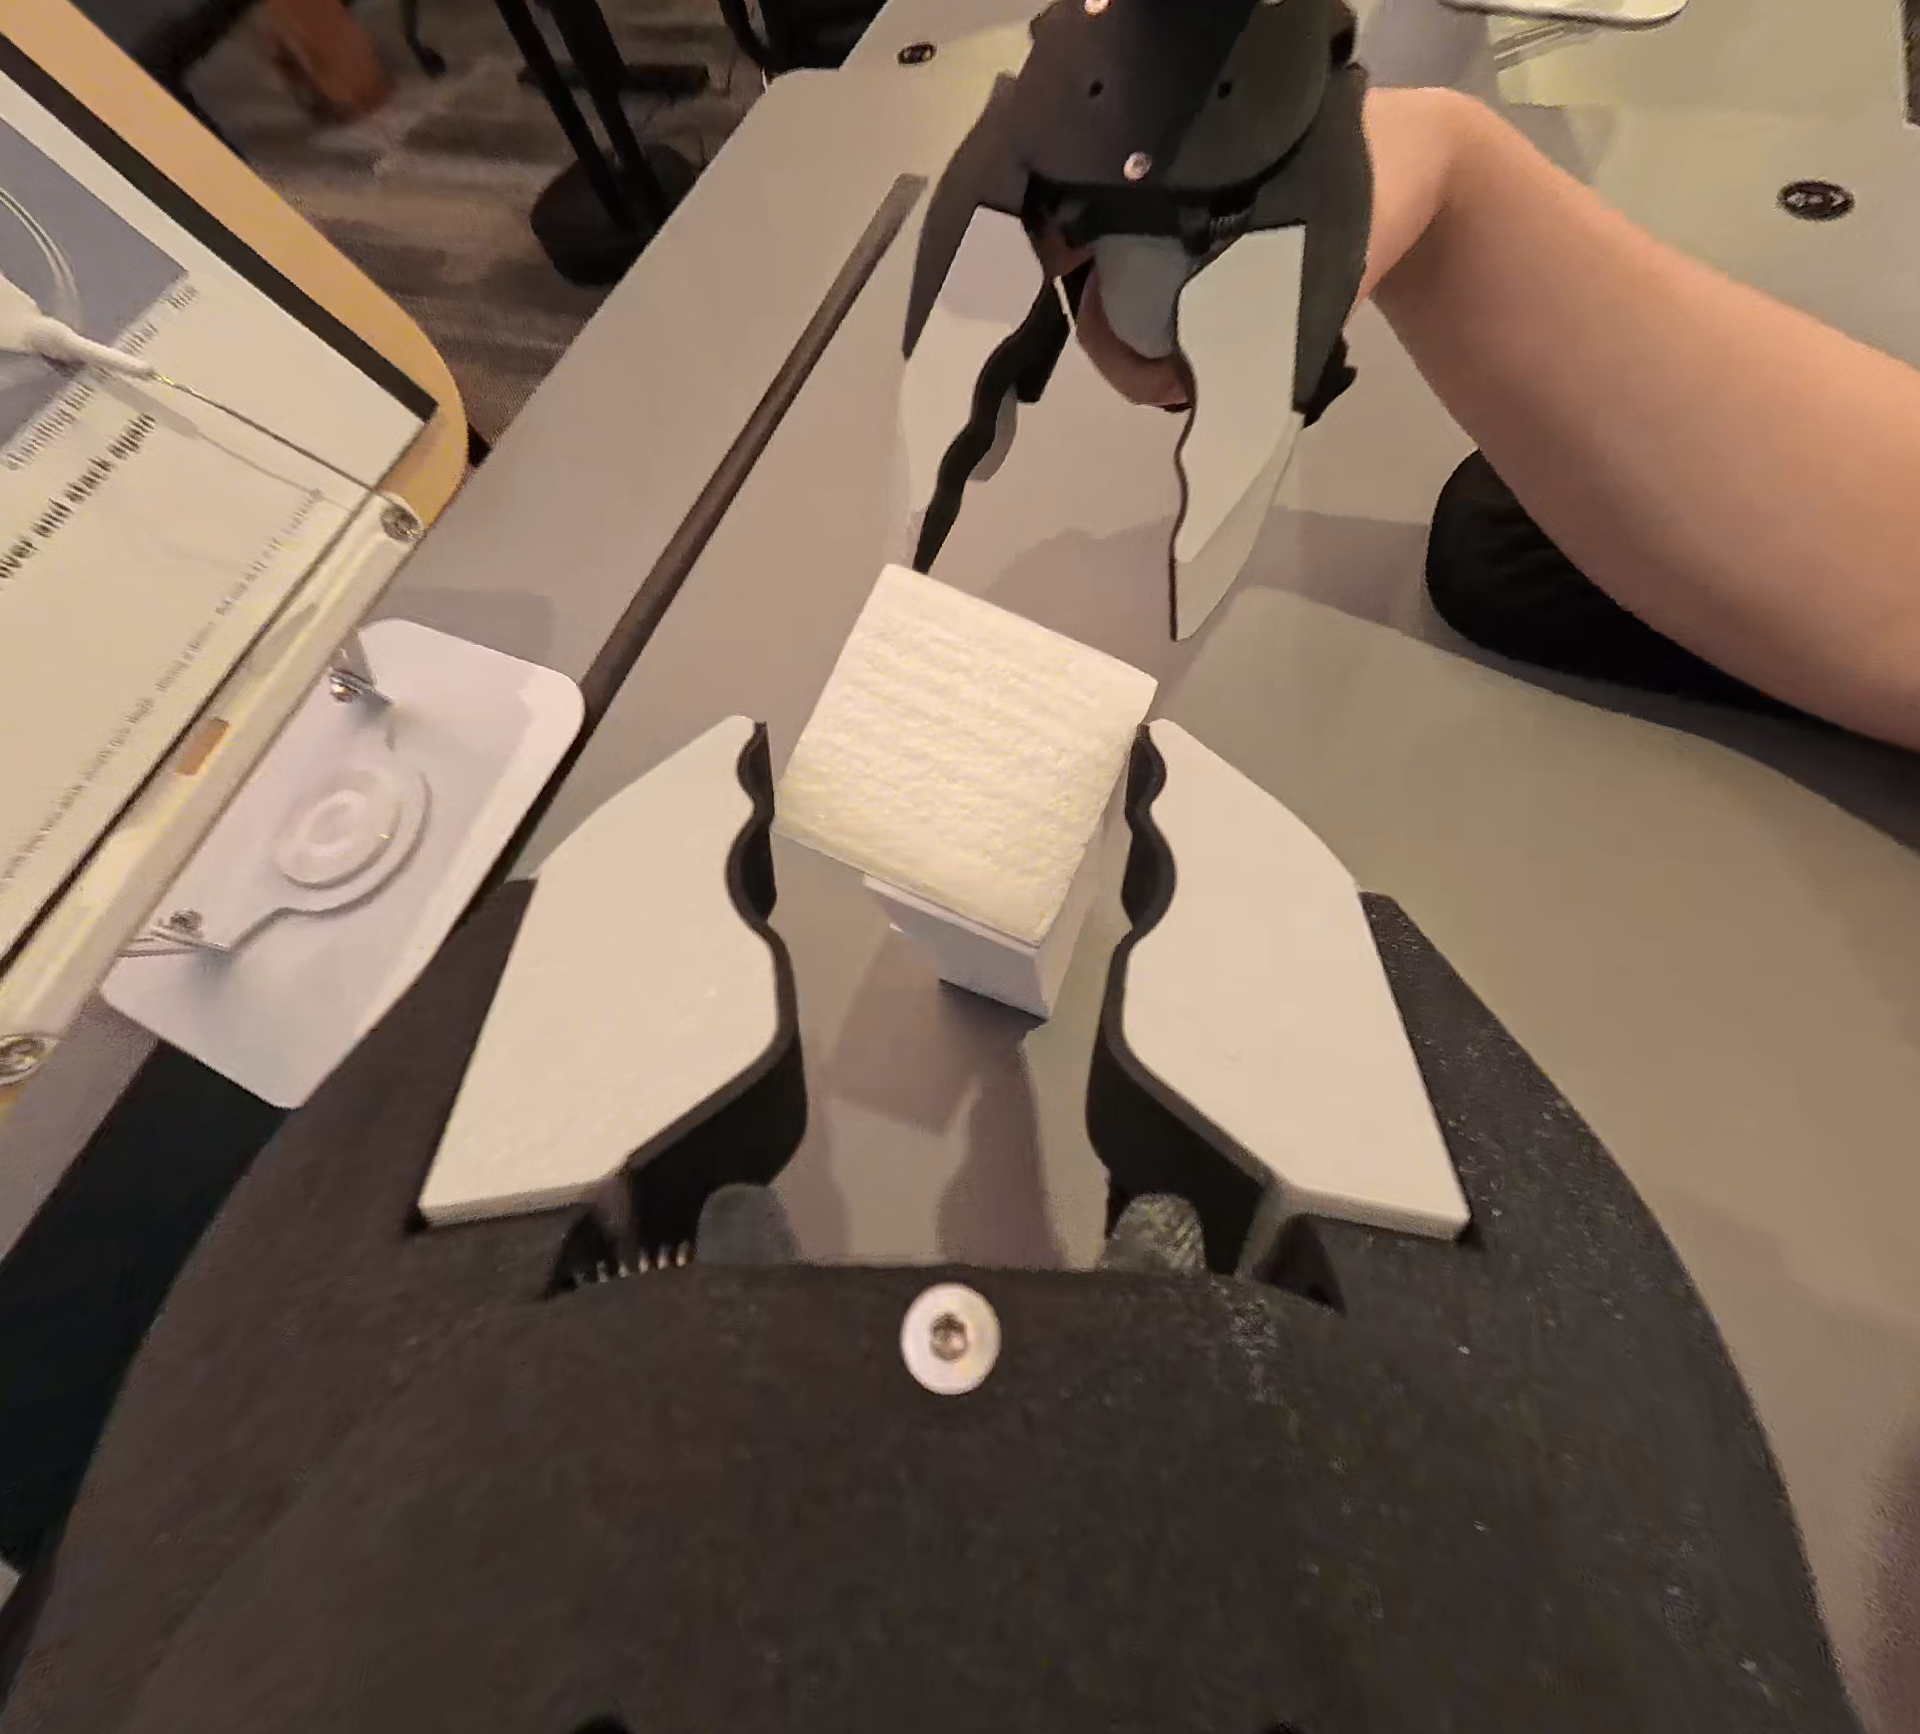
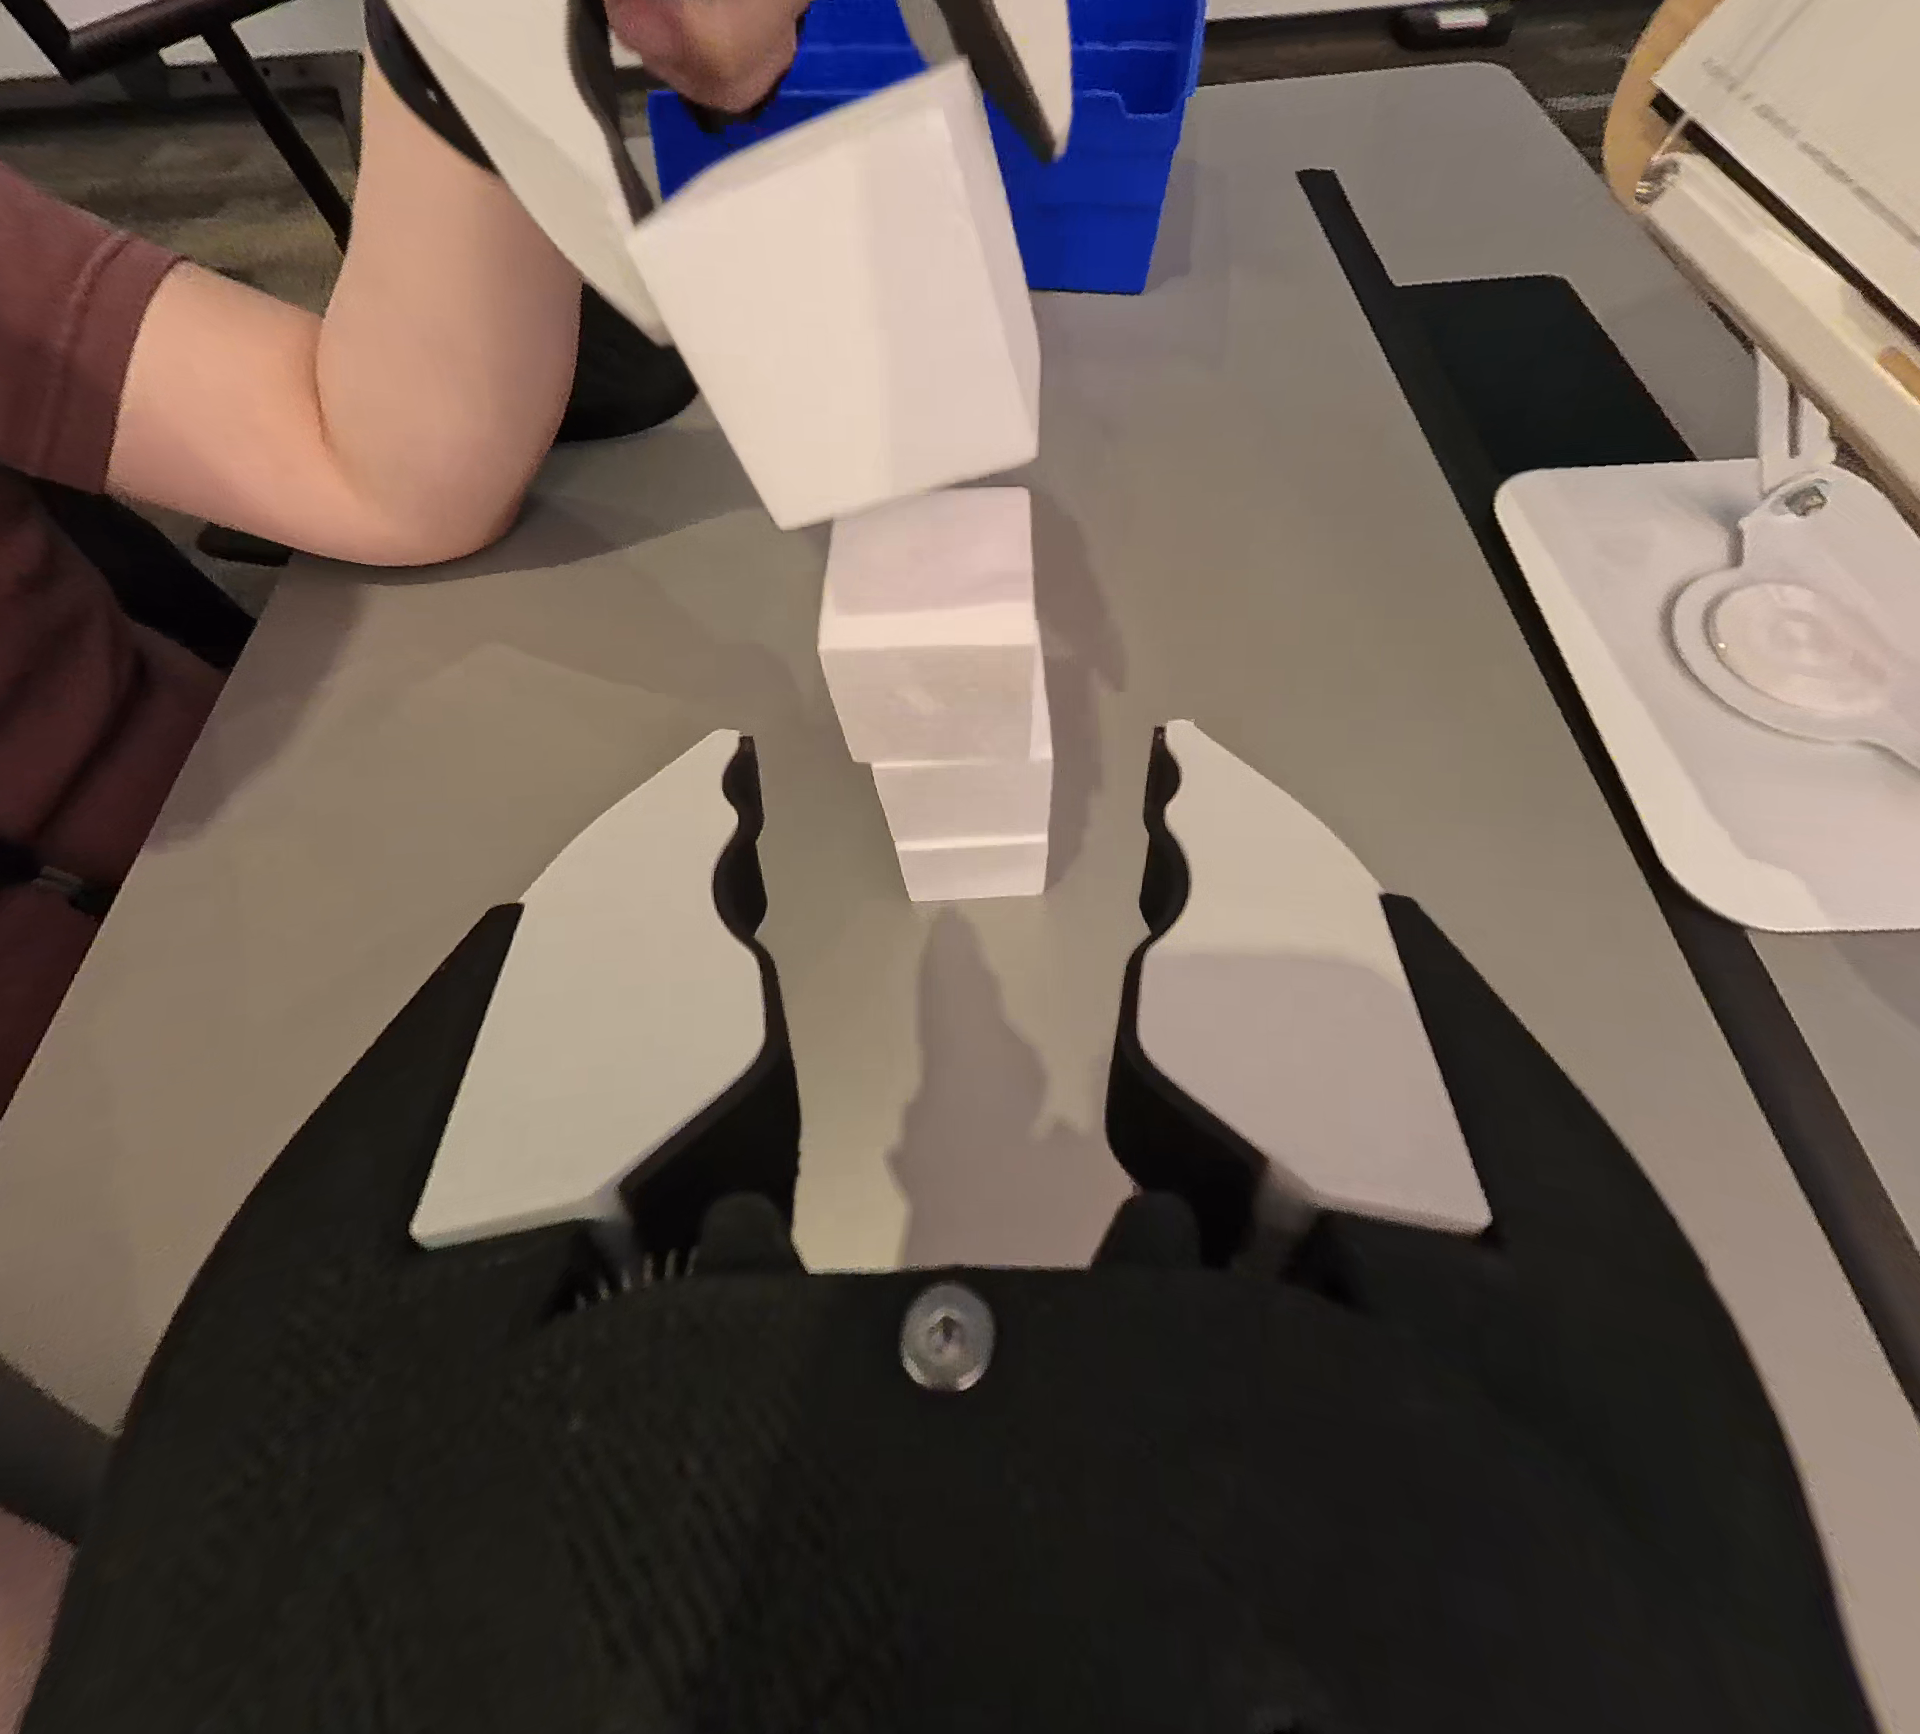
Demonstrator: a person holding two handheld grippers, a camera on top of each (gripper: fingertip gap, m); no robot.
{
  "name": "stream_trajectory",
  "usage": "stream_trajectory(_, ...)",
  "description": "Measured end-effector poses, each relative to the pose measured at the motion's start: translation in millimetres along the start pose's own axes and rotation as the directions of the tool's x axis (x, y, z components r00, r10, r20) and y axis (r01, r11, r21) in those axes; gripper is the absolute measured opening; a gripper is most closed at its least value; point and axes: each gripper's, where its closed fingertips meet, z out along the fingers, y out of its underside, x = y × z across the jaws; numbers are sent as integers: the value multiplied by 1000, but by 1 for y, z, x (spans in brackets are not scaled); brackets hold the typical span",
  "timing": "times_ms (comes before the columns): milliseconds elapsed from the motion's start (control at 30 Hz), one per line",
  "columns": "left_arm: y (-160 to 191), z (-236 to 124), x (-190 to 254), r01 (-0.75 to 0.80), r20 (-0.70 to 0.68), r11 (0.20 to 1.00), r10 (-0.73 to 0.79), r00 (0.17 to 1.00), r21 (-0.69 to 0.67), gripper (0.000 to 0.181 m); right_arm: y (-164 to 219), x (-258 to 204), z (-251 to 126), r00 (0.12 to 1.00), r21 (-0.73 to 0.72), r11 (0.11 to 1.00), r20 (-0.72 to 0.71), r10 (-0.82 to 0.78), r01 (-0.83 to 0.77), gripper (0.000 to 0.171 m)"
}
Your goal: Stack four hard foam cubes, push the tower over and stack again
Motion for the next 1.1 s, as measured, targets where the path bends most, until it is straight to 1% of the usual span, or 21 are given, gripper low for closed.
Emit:
stream_trajectory(100,13,10,2,19,-36,995,-23,999,-99,65,4,6,-4,1000,11,1000,-12,29,-29,72)
stream_trajectory(167,14,12,-7,42,8,995,-41,999,-96,65,7,7,-4,999,5,999,-12,34,-34,72)
stream_trajectory(200,11,12,-7,48,3,996,-48,999,-80,65,9,8,-3,999,1,999,-10,36,-36,72)
stream_trajectory(267,7,12,2,58,-58,996,-61,996,-61,65,11,8,-2,999,-12,999,-7,40,-40,72)
stream_trajectory(333,5,11,4,46,-54,997,-49,997,-57,65,13,7,0,999,-22,999,-4,39,-39,72)
stream_trajectory(400,7,12,3,19,-24,997,-21,999,-70,66,13,7,0,999,-24,999,-1,38,-39,72)
stream_trajectory(500,10,14,7,2,-30,995,-5,1000,-95,66,12,6,-2,999,-15,999,3,43,-43,72)
stream_trajectory(667,20,17,3,-46,7,987,48,999,-155,66,12,7,-3,998,-8,998,1,55,-55,73)
stream_trajectory(867,15,20,6,-59,7,989,61,998,-139,66,17,7,0,998,-27,997,12,70,-69,73)
stream_trajectory(933,11,19,5,-47,12,992,49,999,-115,71,18,7,1,997,-32,997,17,74,-74,73)
stream_trajectory(1000,7,11,2,-36,27,995,39,999,-90,72,19,7,2,997,-35,997,17,74,-73,74)
stream_trajectory(1100,-3,-12,-5,-35,68,999,36,997,-17,72,18,7,0,998,-30,997,13,69,-68,74)
